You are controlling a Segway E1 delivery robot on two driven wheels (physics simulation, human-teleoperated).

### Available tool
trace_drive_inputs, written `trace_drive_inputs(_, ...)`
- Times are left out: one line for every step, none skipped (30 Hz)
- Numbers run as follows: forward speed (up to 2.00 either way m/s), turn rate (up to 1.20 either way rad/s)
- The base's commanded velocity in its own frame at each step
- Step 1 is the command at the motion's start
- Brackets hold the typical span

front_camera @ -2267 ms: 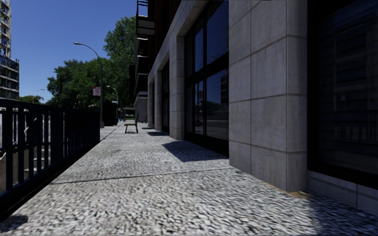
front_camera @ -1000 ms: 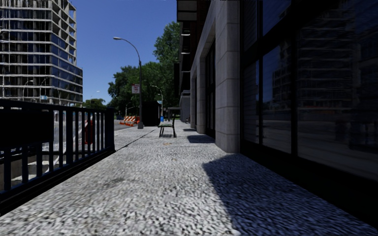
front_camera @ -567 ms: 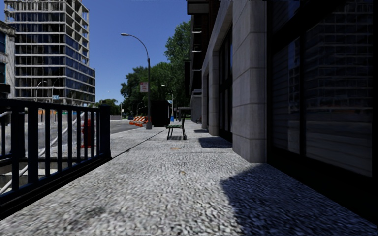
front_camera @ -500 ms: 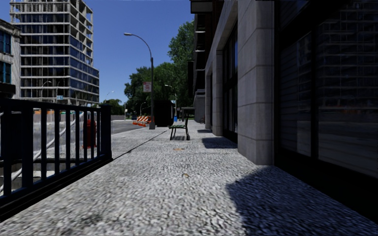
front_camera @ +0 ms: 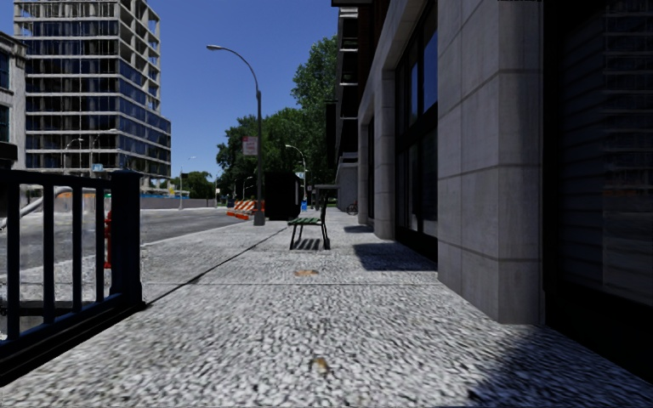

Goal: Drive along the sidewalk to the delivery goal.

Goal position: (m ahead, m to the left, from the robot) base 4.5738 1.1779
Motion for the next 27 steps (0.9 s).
trace_drive_inputs(2.0, 0.0)
trace_drive_inputs(2.0, 0.0)
trace_drive_inputs(2.0, 0.0)
trace_drive_inputs(2.0, 0.0)
trace_drive_inputs(2.0, 0.0)
trace_drive_inputs(2.0, 0.0)
trace_drive_inputs(2.0, 0.0)
trace_drive_inputs(2.0, 0.0)
trace_drive_inputs(2.0, 0.0)
trace_drive_inputs(2.0, 0.0)
trace_drive_inputs(2.0, 0.0)
trace_drive_inputs(2.0, 0.0)
trace_drive_inputs(2.0, 0.0)
trace_drive_inputs(2.0, 0.0)
trace_drive_inputs(1.98, 0.0)
trace_drive_inputs(1.95, 0.0)
trace_drive_inputs(1.94, 0.0)
trace_drive_inputs(1.93, 0.0)
trace_drive_inputs(1.93, 0.0)
trace_drive_inputs(1.93, 0.0)
trace_drive_inputs(1.93, 0.0)
trace_drive_inputs(1.93, 0.0)
trace_drive_inputs(1.93, 0.0)
trace_drive_inputs(1.93, 0.0)
trace_drive_inputs(1.93, 0.28)
trace_drive_inputs(1.93, 0.59)
trace_drive_inputs(1.93, 0.59)
